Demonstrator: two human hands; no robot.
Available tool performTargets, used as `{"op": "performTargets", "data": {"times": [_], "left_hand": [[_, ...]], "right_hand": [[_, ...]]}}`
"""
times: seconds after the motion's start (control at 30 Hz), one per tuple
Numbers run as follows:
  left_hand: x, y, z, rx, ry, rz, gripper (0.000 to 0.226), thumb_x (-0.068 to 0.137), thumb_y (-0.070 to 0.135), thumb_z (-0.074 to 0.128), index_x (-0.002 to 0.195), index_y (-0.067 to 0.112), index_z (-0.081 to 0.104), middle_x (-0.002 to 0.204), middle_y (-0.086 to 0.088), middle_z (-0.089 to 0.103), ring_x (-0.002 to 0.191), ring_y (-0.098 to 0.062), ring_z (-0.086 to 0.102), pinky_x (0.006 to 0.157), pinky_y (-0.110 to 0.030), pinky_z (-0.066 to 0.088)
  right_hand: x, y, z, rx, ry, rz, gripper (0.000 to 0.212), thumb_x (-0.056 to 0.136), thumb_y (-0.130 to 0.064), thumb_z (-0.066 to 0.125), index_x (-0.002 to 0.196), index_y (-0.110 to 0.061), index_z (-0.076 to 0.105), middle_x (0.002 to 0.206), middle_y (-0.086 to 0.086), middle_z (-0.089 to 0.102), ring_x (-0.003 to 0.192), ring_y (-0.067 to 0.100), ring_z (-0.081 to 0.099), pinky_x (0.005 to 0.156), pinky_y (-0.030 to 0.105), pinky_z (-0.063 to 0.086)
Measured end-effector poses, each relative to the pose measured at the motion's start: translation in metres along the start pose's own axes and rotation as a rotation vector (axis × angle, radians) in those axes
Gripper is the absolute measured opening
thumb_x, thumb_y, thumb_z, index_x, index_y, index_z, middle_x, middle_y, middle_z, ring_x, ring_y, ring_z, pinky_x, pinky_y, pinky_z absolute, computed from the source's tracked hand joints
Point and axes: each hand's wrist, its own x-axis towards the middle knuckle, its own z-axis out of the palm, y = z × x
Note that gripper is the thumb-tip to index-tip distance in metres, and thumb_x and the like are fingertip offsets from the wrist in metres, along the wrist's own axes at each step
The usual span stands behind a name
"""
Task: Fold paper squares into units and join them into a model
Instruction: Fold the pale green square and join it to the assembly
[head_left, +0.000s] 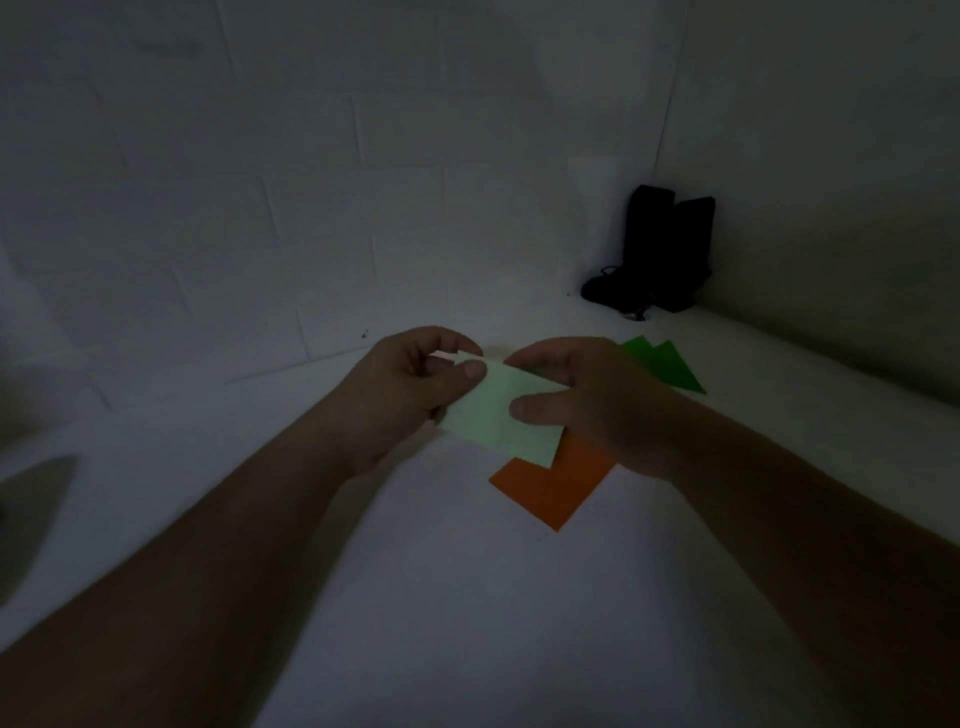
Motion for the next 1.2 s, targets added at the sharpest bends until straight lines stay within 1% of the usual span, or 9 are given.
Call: {"op": "performTargets", "data": {"times": [0.13,0.33,0.5,0.6,0.7,0.87,1.0,1.1,1.2], "left_hand": [[0.002,-0.003,0.004,-0.002,0.059,-0.015,0.023,0.093,0.014,0.072,0.116,0.014,0.069,0.103,-0.012,0.078,0.090,-0.022,0.072,0.080,-0.037,0.052],[0.002,-0.008,0.007,0.021,0.100,-0.005,0.017,0.092,0.002,0.070,0.102,0.014,0.077,0.102,-0.008,0.078,0.090,-0.024,0.066,0.081,-0.037,0.048],[0.004,-0.006,0.008,-0.160,0.185,0.005,0.036,0.089,-0.014,0.058,0.078,0.017,0.071,0.101,-0.007,0.072,0.096,-0.025,0.064,0.089,-0.038,0.052],[0.002,-0.005,0.007,-0.262,0.091,0.019,0.037,0.090,-0.018,0.058,0.077,0.014,0.074,0.107,-0.013,0.074,0.099,-0.029,0.071,0.093,-0.038,0.057],[0.002,-0.004,0.005,-0.309,0.073,0.024,0.032,0.089,-0.017,0.058,0.079,0.009,0.075,0.107,-0.020,0.075,0.099,-0.032,0.073,0.090,-0.037,0.061],[-0.001,0.000,-0.001,-0.227,-0.009,0.012,0.044,0.084,-0.023,0.056,0.084,0.013,0.081,0.112,-0.017,0.076,0.105,-0.030,0.073,0.088,-0.036,0.062],[-0.001,0.007,-0.003,-0.391,-0.007,-0.150,0.059,0.085,-0.028,0.029,0.105,0.004,0.075,0.117,-0.018,0.074,0.103,-0.037,0.074,0.085,-0.044,0.063],[-0.004,0.011,0.003,-0.466,-0.033,-0.194,0.034,0.101,-0.001,0.046,0.122,0.010,0.070,0.117,-0.015,0.074,0.098,-0.034,0.074,0.081,-0.041,0.064],[-0.003,0.000,0.013,-0.285,0.022,-0.061,0.026,0.089,0.001,0.069,0.112,0.013,0.074,0.112,-0.007,0.075,0.093,-0.020,0.072,0.074,-0.026,0.060]], "right_hand": [[0.008,0.004,0.003,0.135,0.159,-0.006,0.019,0.085,-0.012,0.079,0.099,-0.024,0.074,0.096,0.003,0.078,0.087,0.025,0.076,0.080,0.054,0.062],[0.002,0.017,0.017,0.185,0.246,-0.049,0.012,0.087,-0.013,0.077,0.096,-0.021,0.077,0.092,0.002,0.077,0.087,0.021,0.075,0.080,0.048,0.063],[-0.008,0.023,0.020,-0.185,0.253,-0.271,0.033,0.076,-0.014,0.087,0.084,-0.043,0.074,0.113,-0.012,0.062,0.104,-0.001,0.060,0.084,0.021,0.056],[-0.006,0.020,0.017,-0.386,0.303,-0.328,0.046,0.079,-0.014,0.084,0.104,-0.045,0.062,0.114,-0.011,0.054,0.104,-0.001,0.055,0.078,0.005,0.046],[-0.010,0.015,0.016,-0.127,0.194,-0.315,0.044,0.085,0.000,0.075,0.112,-0.032,0.063,0.107,-0.016,0.061,0.097,-0.011,0.060,0.075,0.007,0.050],[-0.017,0.017,0.016,0.089,0.034,-0.209,0.040,0.086,0.003,0.072,0.109,-0.029,0.074,0.104,0.000,0.074,0.092,0.015,0.073,0.078,0.025,0.060],[-0.016,0.016,0.016,-0.220,0.114,-0.278,0.038,0.087,-0.003,0.074,0.121,-0.021,0.071,0.113,-0.023,0.059,0.089,-0.027,0.055,0.078,-0.002,0.044],[-0.016,0.018,0.014,-0.448,0.167,-0.319,0.048,0.091,-0.020,0.074,0.135,-0.032,0.062,0.123,-0.026,0.054,0.099,-0.026,0.052,0.092,-0.003,0.039],[-0.017,0.019,0.015,-0.480,0.117,-0.381,0.050,0.092,-0.023,0.073,0.138,-0.037,0.059,0.125,-0.023,0.062,0.106,-0.014,0.059,0.095,0.009,0.047]]}}
